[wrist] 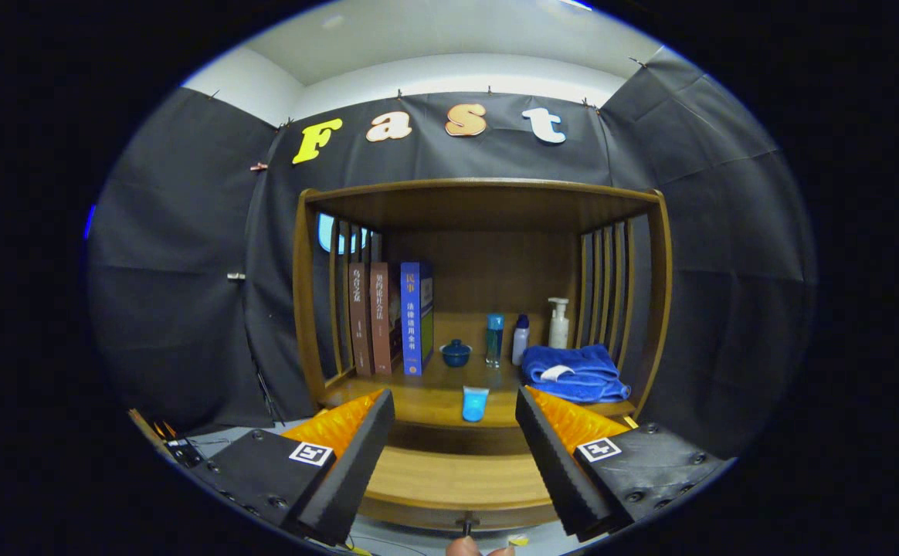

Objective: Pull open the drawer, take out the items inside it, and place them on the countertop above the cabinet.

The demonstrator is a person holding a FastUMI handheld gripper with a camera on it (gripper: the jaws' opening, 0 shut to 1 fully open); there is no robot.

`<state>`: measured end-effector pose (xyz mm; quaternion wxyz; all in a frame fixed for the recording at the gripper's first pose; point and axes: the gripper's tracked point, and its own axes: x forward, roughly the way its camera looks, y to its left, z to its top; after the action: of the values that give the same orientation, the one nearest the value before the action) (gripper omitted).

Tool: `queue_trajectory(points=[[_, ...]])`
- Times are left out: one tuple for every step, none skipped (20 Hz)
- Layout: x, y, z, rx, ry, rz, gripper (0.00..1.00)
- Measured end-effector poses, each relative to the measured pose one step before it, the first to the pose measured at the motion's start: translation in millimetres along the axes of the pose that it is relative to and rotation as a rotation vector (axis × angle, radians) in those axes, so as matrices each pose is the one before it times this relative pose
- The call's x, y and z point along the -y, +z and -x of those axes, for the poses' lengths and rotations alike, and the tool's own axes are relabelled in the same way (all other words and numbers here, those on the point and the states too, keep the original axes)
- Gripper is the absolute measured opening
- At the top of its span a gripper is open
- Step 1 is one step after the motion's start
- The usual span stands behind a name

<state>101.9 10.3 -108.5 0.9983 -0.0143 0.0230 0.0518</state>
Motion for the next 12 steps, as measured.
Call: queue_trajectory(points=[[-0.87,-18.84,5.83,-0.01528,-0.00051,0.00437,0.99],[0.77,-21.50,3.56,-0.01772,-0.00515,-0.00274,0.99],[-0.55,-21.36,2.65,-0.02267,0.00030,-0.00137,0.99],[-3.24,-18.29,3.80,-0.01891,0.00307,0.00547,0.99],[0.10,-16.28,-1.34,-0.01262,-0.00107,0.01091,0.99],[2.09,-18.22,-2.09,-0.00843,-0.00875,0.01404,0.99],[2.03,-14.52,-1.53,-0.01126,-0.00886,0.00528,0.99],[2.31,-13.06,-2.45,-0.01172,-0.01031,-0.00480,0.98],[0.94,-11.07,-2.82,-0.01216,-0.00502,-0.01237,0.98],[1.77,-6.72,-1.87,-0.01716,-0.00992,-0.00561,0.98],[3.81,-11.23,-3.43,-0.02170,-0.01136,-0.00110,0.98],[5.72,-8.85,-1.51,-0.00799,-0.02245,0.00300,0.99]])
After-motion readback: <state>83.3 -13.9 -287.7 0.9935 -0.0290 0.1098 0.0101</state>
